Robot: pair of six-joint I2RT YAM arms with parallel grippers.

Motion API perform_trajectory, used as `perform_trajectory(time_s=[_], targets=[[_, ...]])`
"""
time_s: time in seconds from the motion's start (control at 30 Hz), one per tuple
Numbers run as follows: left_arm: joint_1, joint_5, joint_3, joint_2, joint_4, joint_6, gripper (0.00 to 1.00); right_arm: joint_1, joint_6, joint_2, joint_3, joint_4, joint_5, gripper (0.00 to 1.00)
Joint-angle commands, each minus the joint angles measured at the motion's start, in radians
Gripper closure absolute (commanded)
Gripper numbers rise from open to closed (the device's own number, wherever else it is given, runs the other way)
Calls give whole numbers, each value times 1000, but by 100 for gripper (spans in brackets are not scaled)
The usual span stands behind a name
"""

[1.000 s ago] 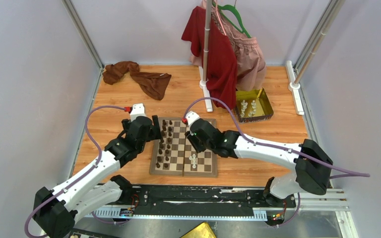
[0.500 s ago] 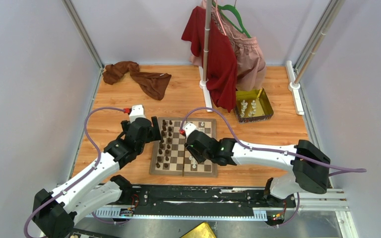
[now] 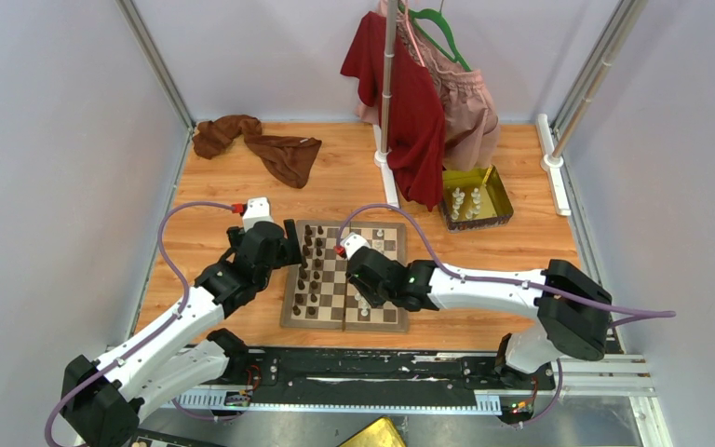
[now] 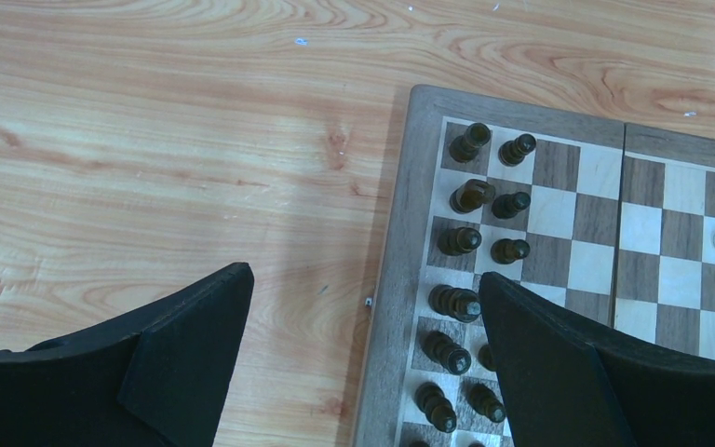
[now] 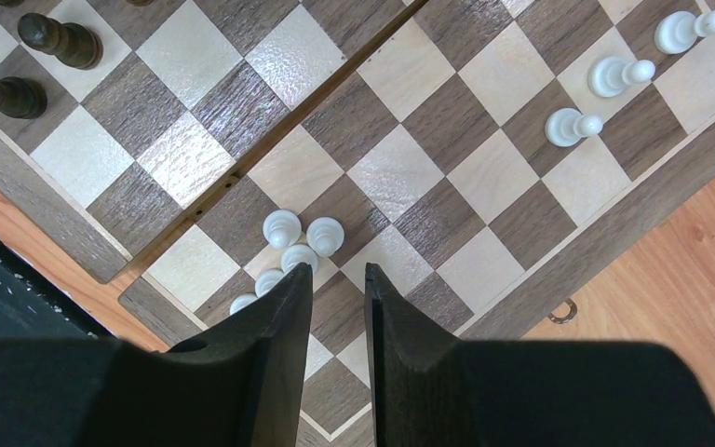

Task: Set up the chess pieces on the board
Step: Pick up the chess piece from the storage box.

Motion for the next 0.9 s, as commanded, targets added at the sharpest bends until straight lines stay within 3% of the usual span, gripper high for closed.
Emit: perform_trajectory(time_s=[0.0,0.87], targets=[[-8,-17,-14,-14,14,-15,0,13,7,15,16,10,19,69],[-9,-19,-9,4,27,-9,0,4,-13,63,53,20,-10,72]])
